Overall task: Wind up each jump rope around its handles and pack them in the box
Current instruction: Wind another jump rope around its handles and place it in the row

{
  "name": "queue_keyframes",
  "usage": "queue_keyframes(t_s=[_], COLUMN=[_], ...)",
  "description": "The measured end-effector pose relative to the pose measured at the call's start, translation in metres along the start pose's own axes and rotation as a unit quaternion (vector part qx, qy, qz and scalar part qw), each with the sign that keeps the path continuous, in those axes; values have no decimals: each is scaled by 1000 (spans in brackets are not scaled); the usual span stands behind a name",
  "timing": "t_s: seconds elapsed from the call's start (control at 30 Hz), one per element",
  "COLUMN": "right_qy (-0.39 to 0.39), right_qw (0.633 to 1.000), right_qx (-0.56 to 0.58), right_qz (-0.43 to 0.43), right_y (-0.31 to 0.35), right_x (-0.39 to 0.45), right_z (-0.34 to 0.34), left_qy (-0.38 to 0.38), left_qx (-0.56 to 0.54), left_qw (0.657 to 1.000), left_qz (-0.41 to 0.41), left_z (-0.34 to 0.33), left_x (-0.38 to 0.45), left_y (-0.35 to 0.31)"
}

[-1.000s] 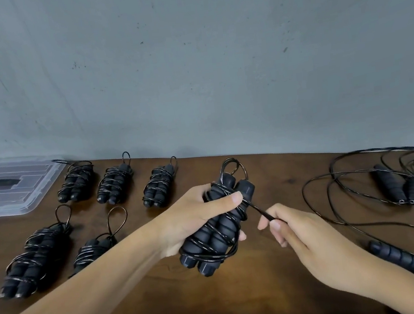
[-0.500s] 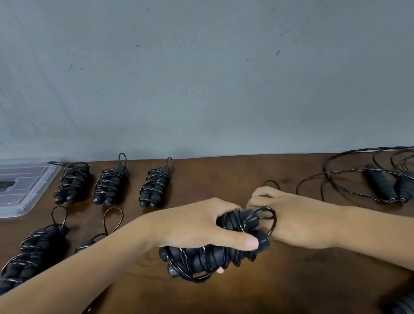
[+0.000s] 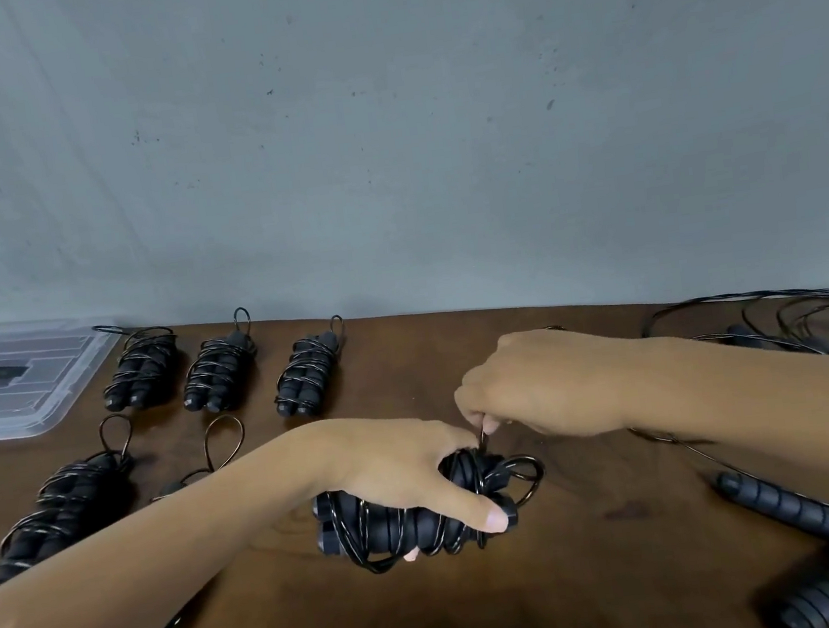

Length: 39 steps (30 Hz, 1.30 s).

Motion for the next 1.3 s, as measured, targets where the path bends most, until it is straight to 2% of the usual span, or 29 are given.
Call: queue_keyframes(t_s=[0.07, 0.13, 0.3, 0.4, 0.5, 0.57, 0.67, 0.73, 0.8, 0.87, 1.0, 1.17, 1.3], right_qy=[-14, -38, -100, -126, -210, -298, -380, -438, -472, -490, -500, -520, -509], right_qw=[999, 997, 989, 983, 964, 936, 892, 851, 800, 762, 727, 623, 595], right_qx=[26, 29, -7, -26, -51, -36, 65, 112, 206, 273, 330, 481, 522], right_qz=[-34, -56, -109, -131, -156, -186, -235, -267, -307, -324, -335, -332, -338], right_y=[7, 11, 30, 41, 45, 43, 44, 46, 46, 48, 54, 63, 66], right_x=[-4, -4, -7, -13, -21, -26, -32, -36, -39, -42, -40, -36, -38], right_z=[18, 24, 35, 40, 34, 19, 1, -3, -6, -10, -18, -16, -20], left_qy=[-7, 5, -61, -115, -172, -187, -201, -199, -184, -172, -141, -118, -99], left_qx=[-1, -52, -109, -203, -281, -330, -382, -415, -455, -483, -530, -595, -657], left_qw=[1000, 998, 992, 972, 944, 925, 902, 888, 871, 858, 836, 795, 747], left_qz=[9, 29, 18, 26, 19, 15, 6, 3, 3, 2, -24, -30, -9], left_z=[-1, -2, -3, -6, -9, -10, -11, -12, -13, -16, -23, -36, -50], left_x=[3, 5, 11, 11, 12, 13, 12, 11, 11, 9, 8, 10, 20], left_y=[7, 10, 12, 12, 15, 14, 9, 7, 6, 6, 10, 13, 15])
Point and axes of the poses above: each hand's wrist, its own x-axis towards the middle knuckle, its own z-axis out of the back of the hand, y = z × x, the point moved 2 cm from there along x, towards the middle knuckle, and after that the axes turned 13 degrees about -y, right-handed, at the moved point
